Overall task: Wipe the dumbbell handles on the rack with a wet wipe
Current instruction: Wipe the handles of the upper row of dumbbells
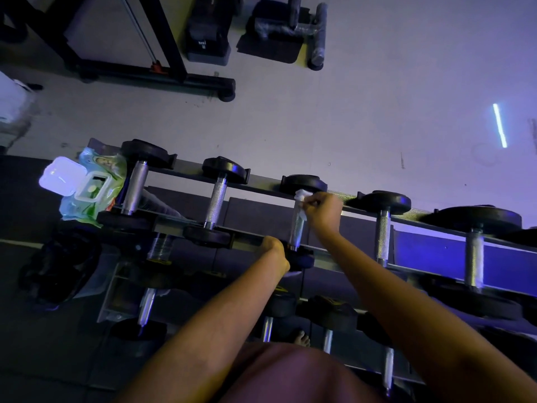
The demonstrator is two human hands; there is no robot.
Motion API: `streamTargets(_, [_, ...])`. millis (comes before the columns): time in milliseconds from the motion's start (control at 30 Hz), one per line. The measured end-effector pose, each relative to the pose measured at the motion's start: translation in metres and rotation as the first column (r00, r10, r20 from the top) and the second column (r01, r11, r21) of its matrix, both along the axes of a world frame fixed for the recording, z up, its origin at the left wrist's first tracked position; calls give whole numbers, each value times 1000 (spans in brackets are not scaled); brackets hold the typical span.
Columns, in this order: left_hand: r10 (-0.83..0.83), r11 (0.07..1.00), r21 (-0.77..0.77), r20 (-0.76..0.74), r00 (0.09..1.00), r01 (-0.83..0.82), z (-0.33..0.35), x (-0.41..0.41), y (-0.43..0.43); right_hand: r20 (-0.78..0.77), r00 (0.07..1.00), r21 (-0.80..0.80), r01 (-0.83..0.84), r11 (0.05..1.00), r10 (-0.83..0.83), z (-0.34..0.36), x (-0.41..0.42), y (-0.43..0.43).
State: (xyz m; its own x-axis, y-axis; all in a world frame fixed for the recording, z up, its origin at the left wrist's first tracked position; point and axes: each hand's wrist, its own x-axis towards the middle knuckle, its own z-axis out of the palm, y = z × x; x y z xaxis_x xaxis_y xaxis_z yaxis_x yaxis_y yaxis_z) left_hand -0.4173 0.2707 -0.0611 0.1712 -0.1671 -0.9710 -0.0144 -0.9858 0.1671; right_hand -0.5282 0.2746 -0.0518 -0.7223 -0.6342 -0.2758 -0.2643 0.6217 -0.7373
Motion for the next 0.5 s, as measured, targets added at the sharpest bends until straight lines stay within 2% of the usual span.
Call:
streamTargets(300, [-20,999,-39,-4,1000,20,-6,2,1,-37,998,60,-53,997,55,-14,48,67])
streamTargets(400, [-17,998,-61,-7,1000,17,1,3,0,-1,999,42,-44,998,44,-9,40,58])
streamTargets(500, [-18,998,-68,-10,1000,17,5,3,4,34,999,11,36,999,-36,-5,23,33])
